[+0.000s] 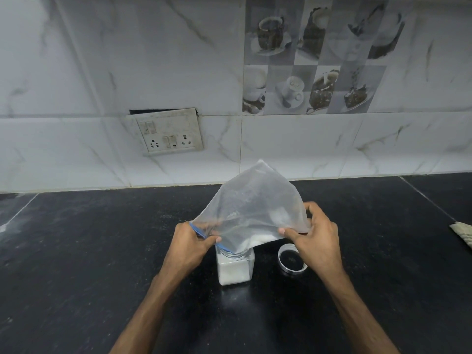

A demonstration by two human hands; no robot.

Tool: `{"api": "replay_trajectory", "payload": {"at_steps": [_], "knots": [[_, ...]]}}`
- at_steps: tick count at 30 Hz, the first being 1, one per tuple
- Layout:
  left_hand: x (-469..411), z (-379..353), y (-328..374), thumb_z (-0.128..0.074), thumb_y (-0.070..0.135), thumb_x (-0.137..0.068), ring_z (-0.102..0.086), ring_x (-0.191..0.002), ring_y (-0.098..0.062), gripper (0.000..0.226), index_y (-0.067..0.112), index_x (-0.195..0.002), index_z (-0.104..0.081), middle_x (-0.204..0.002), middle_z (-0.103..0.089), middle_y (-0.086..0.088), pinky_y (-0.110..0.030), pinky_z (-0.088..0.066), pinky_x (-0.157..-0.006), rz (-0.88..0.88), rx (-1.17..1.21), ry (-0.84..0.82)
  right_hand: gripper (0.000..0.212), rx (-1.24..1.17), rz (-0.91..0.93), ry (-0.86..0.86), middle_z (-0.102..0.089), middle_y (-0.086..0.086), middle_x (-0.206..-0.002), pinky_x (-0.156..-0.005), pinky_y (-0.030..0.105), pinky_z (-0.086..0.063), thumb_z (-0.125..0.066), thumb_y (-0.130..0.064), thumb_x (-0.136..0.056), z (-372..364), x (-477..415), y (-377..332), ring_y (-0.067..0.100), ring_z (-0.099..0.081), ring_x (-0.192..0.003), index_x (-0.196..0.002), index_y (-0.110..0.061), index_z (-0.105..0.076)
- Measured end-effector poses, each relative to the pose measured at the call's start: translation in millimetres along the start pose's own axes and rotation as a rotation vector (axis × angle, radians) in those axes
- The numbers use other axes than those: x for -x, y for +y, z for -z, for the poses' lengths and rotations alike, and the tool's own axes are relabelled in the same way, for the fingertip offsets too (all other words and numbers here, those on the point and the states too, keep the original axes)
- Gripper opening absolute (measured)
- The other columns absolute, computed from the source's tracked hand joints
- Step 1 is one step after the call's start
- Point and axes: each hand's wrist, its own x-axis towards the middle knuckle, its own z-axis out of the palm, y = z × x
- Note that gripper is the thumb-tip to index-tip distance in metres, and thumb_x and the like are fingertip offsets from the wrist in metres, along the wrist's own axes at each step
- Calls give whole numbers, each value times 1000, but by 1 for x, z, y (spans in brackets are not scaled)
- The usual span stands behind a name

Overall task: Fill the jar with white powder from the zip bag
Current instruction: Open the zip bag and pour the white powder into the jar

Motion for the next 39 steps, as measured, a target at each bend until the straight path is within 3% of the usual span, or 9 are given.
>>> {"api": "replay_trajectory", "payload": {"at_steps": [3, 6, 10, 17, 22, 26, 30, 35, 39], "knots": [[0, 0, 1, -81, 10, -76, -69, -79, 7, 31, 22, -105, -75, -89, -73, 19, -11, -55, -70, -11, -1, -6, 41, 6, 13, -3, -69, -6, -88, -56, 0, -42, -84, -11, -72, -1, -1, 1, -8, -60, -74, -103, -21, -58], [1, 0, 2, -81, 11, -76, -70, -77, 4, 32, 23, -105, -75, -88, -73, 19, -17, -58, -70, -16, -6, -6, 51, 21, -4, -6, -70, -3, -90, -54, 2, -43, -86, -9, -69, -3, -1, 1, -6, -61, -74, -109, -19, -57], [1, 1, 3, -81, 10, -76, -67, -79, 11, 31, 23, -104, -75, -87, -70, 24, -8, -53, -69, -10, 9, -9, 46, -13, 5, 40, -69, -4, -83, -53, 2, -43, -87, -15, -69, -1, 1, 0, -5, -62, -68, -103, -21, -57], [2, -1, 2, -82, 8, -74, -70, -81, 6, 35, 28, -102, -75, -88, -74, 19, -19, -57, -75, -10, 37, 1, 52, 1, 11, 32, -68, -4, -87, -53, 5, -45, -88, -11, -68, -3, 3, 2, -6, -62, -67, -106, -20, -54], [2, 0, 3, -82, 7, -75, -68, -78, 11, 32, 25, -100, -76, -75, -68, 32, -12, -55, -72, -11, 29, -1, 40, -19, 19, 20, -71, -4, -87, -54, 5, -47, -84, -14, -74, -2, 3, 4, -3, -68, -63, -101, -22, -55], [3, -1, 5, -81, 6, -75, -66, -78, 14, 33, 26, -100, -75, -76, -66, 34, -6, -53, -70, -18, 36, -3, 48, -30, 11, 26, -72, 2, -90, -54, 2, -45, -85, -7, -72, -5, 4, 5, 2, -68, -70, -103, -22, -52], [3, 0, 3, -81, 7, -75, -68, -80, 11, 32, 24, -101, -76, -85, -71, 25, -14, -57, -75, -18, 46, 2, 44, -46, 3, 61, -72, -4, -82, -51, 6, -47, -88, -15, -68, -4, 4, 4, -2, -66, -60, -96, -19, -55], [2, 0, 3, -82, 7, -74, -68, -81, 10, 37, 30, -102, -73, -83, -70, 27, -11, -56, -75, -18, 54, 2, 40, -37, 15, 23, -72, -1, -91, -56, 4, -48, -83, -10, -74, -6, 3, 7, -5, -67, -68, -101, -20, -55], [2, -1, 1, -82, 8, -75, -69, -82, 7, 34, 27, -103, -75, -87, -73, 22, -16, -57, -76, -11, 51, 2, 43, -38, -1, 63, -70, -6, -83, -54, 5, -47, -88, -12, -67, -5, 4, 4, -5, -64, -68, -96, -18, -57]]}}
